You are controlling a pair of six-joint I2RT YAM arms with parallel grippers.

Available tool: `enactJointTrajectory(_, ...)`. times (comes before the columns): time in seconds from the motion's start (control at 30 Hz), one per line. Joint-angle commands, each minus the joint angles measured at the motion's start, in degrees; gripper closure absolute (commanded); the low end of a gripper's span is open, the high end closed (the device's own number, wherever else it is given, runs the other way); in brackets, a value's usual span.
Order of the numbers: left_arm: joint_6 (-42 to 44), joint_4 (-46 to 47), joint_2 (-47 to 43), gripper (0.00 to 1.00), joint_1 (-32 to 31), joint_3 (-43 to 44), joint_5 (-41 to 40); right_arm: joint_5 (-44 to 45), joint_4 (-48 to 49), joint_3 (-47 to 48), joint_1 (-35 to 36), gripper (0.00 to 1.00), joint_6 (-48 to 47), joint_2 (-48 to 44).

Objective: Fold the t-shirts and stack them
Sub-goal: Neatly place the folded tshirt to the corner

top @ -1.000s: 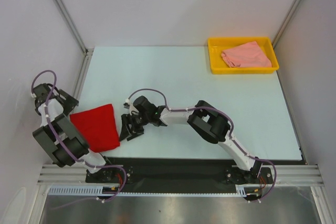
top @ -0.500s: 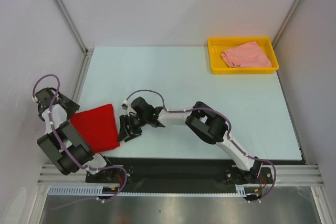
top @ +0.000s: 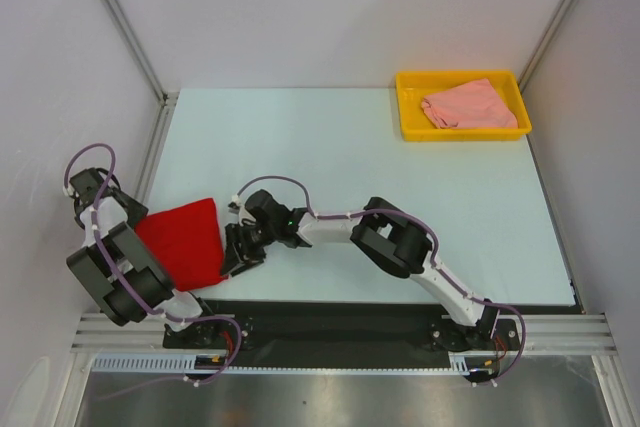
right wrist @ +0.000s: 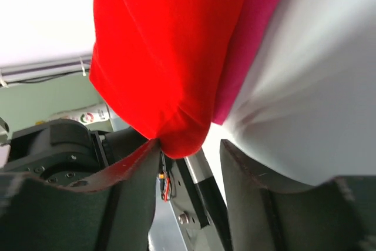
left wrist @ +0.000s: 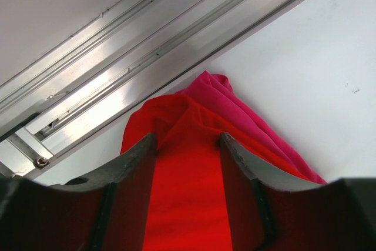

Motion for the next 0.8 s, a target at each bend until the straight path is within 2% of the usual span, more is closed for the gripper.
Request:
enactJointTrajectory(0.0,0.66,2.45,-0.34,0.48,0.36,0.81,0.09,0.07,3.21,3.22,0.35,0.51,2.72,1.51)
enactJointTrajectory(0.1,0.4,2.89,0.1,0.56,0.36,1.07,0.35,-0.54,4.0,3.66,0.43,0.6,3.69,1.77)
enactJointTrajectory(0.2,0.31,2.98,0.98,0.62,0.36,1.51,0.18,-0.9,4.53,3.31,0.52,0.73,4.65,1.33)
enactJointTrajectory(0.27,0.22,3.33,1.15,0.68,0.36,1.6,0.27,-1.69,5.67,2.44,0.52,0.88,6.4,0.81)
enactJointTrajectory(0.3,0.22,3.42,1.42,0.74,0.36,1.69,0.18,-1.86,7.07,1.39,0.52,0.99,7.37,0.54)
enactJointTrajectory(0.4,0.48,3.86,2.03,0.83,0.27,2.3,0.18,-1.52,7.34,0.15,0.61,1.0,7.55,-0.34)
enactJointTrajectory(0.43,0.66,3.95,2.21,0.93,0.27,2.65,0.09,-1.51,7.34,-0.46,0.61,1.0,7.55,-0.95)
enactJointTrajectory(0.5,0.57,3.42,3.0,1.0,0.09,4.14,-0.52,-1.69,6.99,-0.47,0.61,1.0,7.47,-0.87)
enactJointTrajectory(0.77,1.01,2.72,5.54,1.0,-1.84,7.58,-2.54,-1.6,5.59,-3.81,0.61,1.0,4.84,0.1)
